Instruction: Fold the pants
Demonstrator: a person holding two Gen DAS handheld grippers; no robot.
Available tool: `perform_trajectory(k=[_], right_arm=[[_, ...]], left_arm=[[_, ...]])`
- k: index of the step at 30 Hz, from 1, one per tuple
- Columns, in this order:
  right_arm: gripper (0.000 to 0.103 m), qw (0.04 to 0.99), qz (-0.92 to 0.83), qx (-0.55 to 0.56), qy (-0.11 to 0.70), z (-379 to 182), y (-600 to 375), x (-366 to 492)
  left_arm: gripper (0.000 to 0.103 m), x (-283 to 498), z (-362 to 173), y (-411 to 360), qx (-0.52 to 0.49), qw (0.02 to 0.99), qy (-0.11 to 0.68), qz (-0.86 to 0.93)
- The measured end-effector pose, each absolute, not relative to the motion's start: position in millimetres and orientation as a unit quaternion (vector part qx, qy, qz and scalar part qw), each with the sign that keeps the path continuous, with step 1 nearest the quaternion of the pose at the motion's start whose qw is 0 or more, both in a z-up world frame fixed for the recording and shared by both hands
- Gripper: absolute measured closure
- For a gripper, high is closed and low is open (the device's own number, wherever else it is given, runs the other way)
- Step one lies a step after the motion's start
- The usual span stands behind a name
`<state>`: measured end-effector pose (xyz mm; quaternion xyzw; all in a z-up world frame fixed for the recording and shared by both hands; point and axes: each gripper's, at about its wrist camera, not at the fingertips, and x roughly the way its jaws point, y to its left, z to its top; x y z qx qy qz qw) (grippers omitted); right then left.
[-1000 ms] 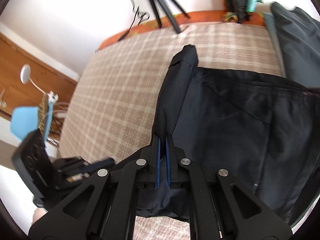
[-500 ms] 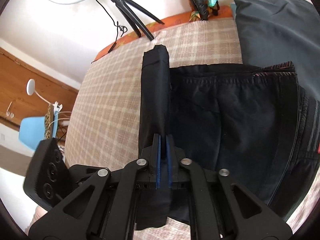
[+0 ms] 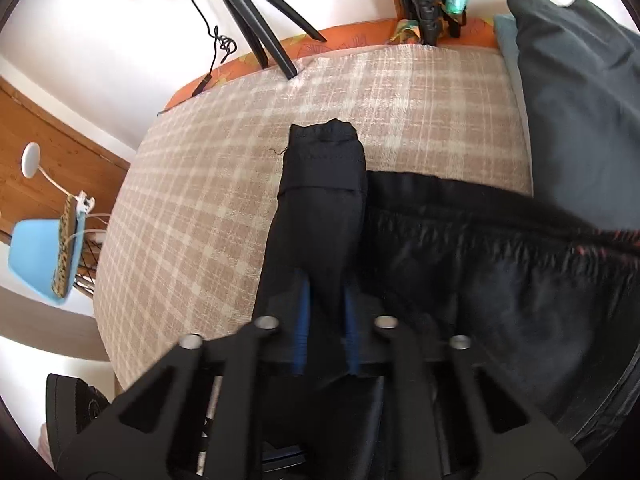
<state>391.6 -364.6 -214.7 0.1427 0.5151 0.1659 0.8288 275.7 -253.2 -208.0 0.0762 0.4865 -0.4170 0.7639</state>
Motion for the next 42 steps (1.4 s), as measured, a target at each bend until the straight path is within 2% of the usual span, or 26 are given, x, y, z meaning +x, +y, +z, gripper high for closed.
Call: perform_trajectory(k=[2,7,9,11,12,16,18,19,22,42], right_arm=[[0.096,0.832,0.166,0.153,0.507,-212,-369,385],[0.096,0.845,0.173,0.161,0.48,-198,-382,370],[0.088,0.842,0.172,0.161,0.485,-201,-387,370],[0.054,0.833,0.166,0.17,0.499,-209,-394,370],[0.049,0.834,0.164,0.173,0.499,-212,-397,369],[0.047,0.82,0.194,0.178,0.508,-230,-396,360],[0.063,0.822,0.189,0.165,0.511,-236,-390,358],[0.084,0.821,0.191,0.162,0.513,-238,-385,358],[0.095,0.828,0.188,0.177,0.498,-232,-383,350],[0.098,0.861,0.057,0.244,0.442,-201,-510,253]], left_arm=[[0.103,275,-208,-253,0.077,0.765,0.485,-0.416],[0.103,272,-200,-247,0.073,0.772,0.474,-0.418],[0.103,271,-197,-244,0.073,0.773,0.472,-0.417],[0.103,273,-199,-241,0.074,0.772,0.476,-0.415],[0.103,272,-199,-239,0.076,0.774,0.476,-0.411],[0.103,274,-196,-230,0.067,0.781,0.471,-0.404],[0.103,278,-195,-224,0.064,0.79,0.467,-0.392],[0.103,281,-194,-224,0.059,0.793,0.468,-0.386],[0.103,291,-194,-220,0.053,0.803,0.472,-0.36],[0.103,266,-186,-306,0.102,0.758,0.47,-0.44]])
